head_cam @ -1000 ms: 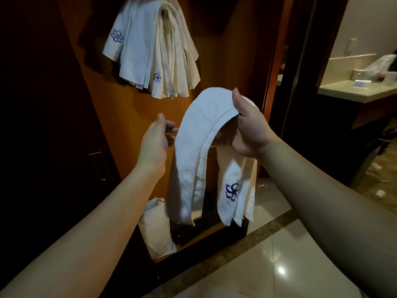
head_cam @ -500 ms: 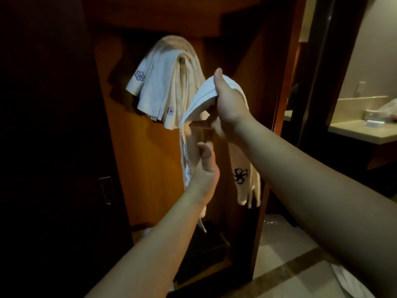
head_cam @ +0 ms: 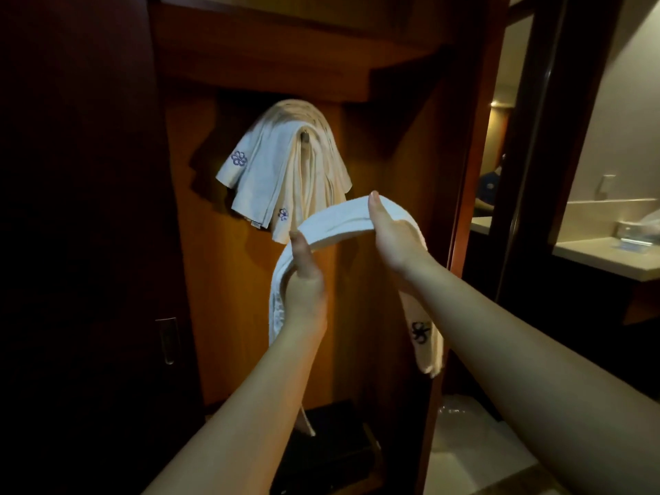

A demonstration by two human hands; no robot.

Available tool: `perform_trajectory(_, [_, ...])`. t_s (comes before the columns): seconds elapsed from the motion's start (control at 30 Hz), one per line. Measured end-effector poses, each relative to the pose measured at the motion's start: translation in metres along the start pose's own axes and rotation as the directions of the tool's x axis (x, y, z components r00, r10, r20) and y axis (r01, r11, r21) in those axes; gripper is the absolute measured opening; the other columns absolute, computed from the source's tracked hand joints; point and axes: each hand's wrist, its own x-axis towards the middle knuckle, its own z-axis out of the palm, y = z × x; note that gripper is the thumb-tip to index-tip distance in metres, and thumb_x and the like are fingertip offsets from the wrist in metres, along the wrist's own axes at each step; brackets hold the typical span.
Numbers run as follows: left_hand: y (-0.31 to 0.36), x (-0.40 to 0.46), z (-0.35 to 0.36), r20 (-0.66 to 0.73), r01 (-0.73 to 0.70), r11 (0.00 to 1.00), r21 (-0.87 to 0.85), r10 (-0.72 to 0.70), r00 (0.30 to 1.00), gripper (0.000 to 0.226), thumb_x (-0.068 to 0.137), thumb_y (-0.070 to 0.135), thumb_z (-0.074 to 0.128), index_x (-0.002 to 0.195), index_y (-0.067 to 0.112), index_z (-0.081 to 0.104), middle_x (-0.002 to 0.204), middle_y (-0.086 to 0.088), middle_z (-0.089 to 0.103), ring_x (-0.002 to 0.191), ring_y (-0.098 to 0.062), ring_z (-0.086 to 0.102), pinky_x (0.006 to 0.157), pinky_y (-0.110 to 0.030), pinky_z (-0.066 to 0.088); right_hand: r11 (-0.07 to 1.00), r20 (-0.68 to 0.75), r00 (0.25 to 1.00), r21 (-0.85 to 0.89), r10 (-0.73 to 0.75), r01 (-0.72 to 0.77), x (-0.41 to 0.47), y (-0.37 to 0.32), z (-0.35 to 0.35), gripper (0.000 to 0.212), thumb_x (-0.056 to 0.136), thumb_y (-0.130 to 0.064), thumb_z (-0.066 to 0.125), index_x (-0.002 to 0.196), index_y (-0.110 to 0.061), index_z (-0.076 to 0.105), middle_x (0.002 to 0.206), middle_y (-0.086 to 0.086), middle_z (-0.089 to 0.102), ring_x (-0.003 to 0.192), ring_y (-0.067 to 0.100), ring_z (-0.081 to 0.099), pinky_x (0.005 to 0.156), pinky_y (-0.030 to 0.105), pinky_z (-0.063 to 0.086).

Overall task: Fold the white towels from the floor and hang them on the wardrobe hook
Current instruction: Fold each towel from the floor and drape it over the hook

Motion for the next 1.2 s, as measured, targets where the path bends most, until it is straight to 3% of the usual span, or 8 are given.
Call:
perform_trajectory(0.23, [0.015, 0.036, -0.015, -0.064, -0.017, 0.999, -0.030, 0.016, 0.998, 0.033, 0.098, 0.041, 0.051, 0.121, 0.022, 0.067, 0.107, -0.003, 0.075, 0.107, -0.020, 0.069, 0.093, -0.037, 0.055, 0.997, 0.048, 0.997, -0.045, 0.064, -0.062, 0.023, 0.017, -0.002, 0.053, 0.088, -0.081, 0.043, 0.072, -0.036, 0.065, 0.069, -0.020, 0.066, 0.080, 0.003, 0.059, 0.074, 0.025, 0.038])
perform_trajectory(0.37, [0.028, 0.061, -0.017, -0.097, -0.083, 0.988, 0.131, 0.096, 0.991, 0.022, 0.100, 0.039, 0.049, 0.113, 0.027, 0.062, 0.103, 0.002, 0.067, 0.096, -0.009, 0.061, 0.079, -0.025, 0.045, 0.923, 0.095, 0.994, 0.374, 0.058, -0.090, 0.046, 0.028, 0.015, 0.031, 0.096, -0.060, 0.054, 0.098, -0.032, 0.069, 0.085, -0.010, 0.077, 0.084, 0.007, 0.073, 0.081, 0.027, 0.058])
perform_trajectory(0.47, [0.039, 0.088, -0.024, -0.050, -0.133, 0.968, 0.213, 0.147, 0.988, 0.020, 0.101, 0.039, 0.049, 0.116, 0.028, 0.056, 0.117, 0.000, 0.061, 0.108, -0.013, 0.055, 0.089, -0.029, 0.038, 0.821, 0.151, 0.988, 0.558, 0.045, -0.122, 0.066, 0.034, 0.031, 0.029, 0.101, -0.045, 0.056, 0.107, -0.018, 0.065, 0.075, -0.005, 0.077, 0.070, 0.007, 0.075, 0.051, 0.015, 0.054])
perform_trajectory(0.63, [0.060, 0.148, -0.041, 0.055, -0.191, 0.936, 0.295, 0.183, 0.982, 0.013, 0.102, 0.034, 0.050, 0.094, 0.032, 0.060, 0.102, 0.006, 0.064, 0.095, -0.005, 0.058, 0.077, -0.022, 0.043, 0.804, 0.133, 0.990, 0.584, 0.042, -0.113, 0.106, 0.044, 0.068, 0.045, 0.099, -0.051, 0.055, 0.131, -0.020, 0.061, 0.126, 0.004, 0.069, 0.125, 0.020, 0.058, 0.106, 0.038, 0.044])
perform_trajectory(0.73, [0.067, 0.190, -0.045, 0.090, -0.218, 0.915, 0.340, 0.199, 0.976, 0.013, 0.102, 0.037, 0.050, 0.094, 0.034, 0.060, 0.096, 0.012, 0.062, 0.088, -0.001, 0.057, 0.069, -0.018, 0.040, 0.777, 0.156, 0.988, 0.619, 0.021, -0.114, 0.140, 0.036, 0.085, 0.038, 0.100, -0.050, 0.054, 0.126, -0.023, 0.062, 0.115, -0.004, 0.072, 0.109, 0.010, 0.063, 0.080, 0.024, 0.042])
perform_trajectory(0.83, [0.076, 0.233, -0.047, 0.101, -0.220, 0.912, 0.347, 0.197, 0.975, 0.033, 0.100, 0.045, 0.052, 0.125, 0.024, 0.058, 0.120, 0.000, 0.059, 0.108, -0.015, 0.055, 0.087, -0.030, 0.039, 0.805, 0.150, 0.987, 0.591, -0.053, -0.046, 0.177, 0.028, 0.094, 0.040, 0.100, -0.050, 0.052, 0.128, -0.023, 0.060, 0.099, -0.012, 0.077, 0.090, 0.000, 0.072, 0.072, 0.018, 0.044])
perform_trajectory(1.0, [0.099, 0.294, -0.041, 0.197, -0.295, 0.870, 0.396, 0.234, 0.952, 0.038, 0.096, 0.065, 0.043, 0.112, 0.035, 0.061, 0.132, 0.000, 0.058, 0.121, -0.016, 0.049, 0.094, -0.034, 0.032, 0.870, 0.133, 0.984, 0.492, -0.114, 0.034, 0.234, 0.014, 0.096, 0.046, 0.096, -0.058, 0.052, 0.124, -0.023, 0.064, 0.104, -0.008, 0.078, 0.092, 0.001, 0.073, 0.085, 0.022, 0.042])
perform_trajectory(1.2, [0.134, 0.355, -0.018, 0.310, -0.256, 0.910, 0.326, 0.153, 0.938, 0.104, 0.072, 0.091, 0.037, 0.147, 0.020, 0.050, 0.153, -0.013, 0.047, 0.140, -0.027, 0.044, 0.119, -0.046, 0.031, 0.955, 0.119, 0.976, 0.255, -0.184, 0.150, 0.296, -0.030, 0.089, 0.040, 0.096, -0.064, 0.048, 0.110, -0.030, 0.065, 0.101, -0.011, 0.076, 0.100, 0.001, 0.067, 0.092, 0.024, 0.038])
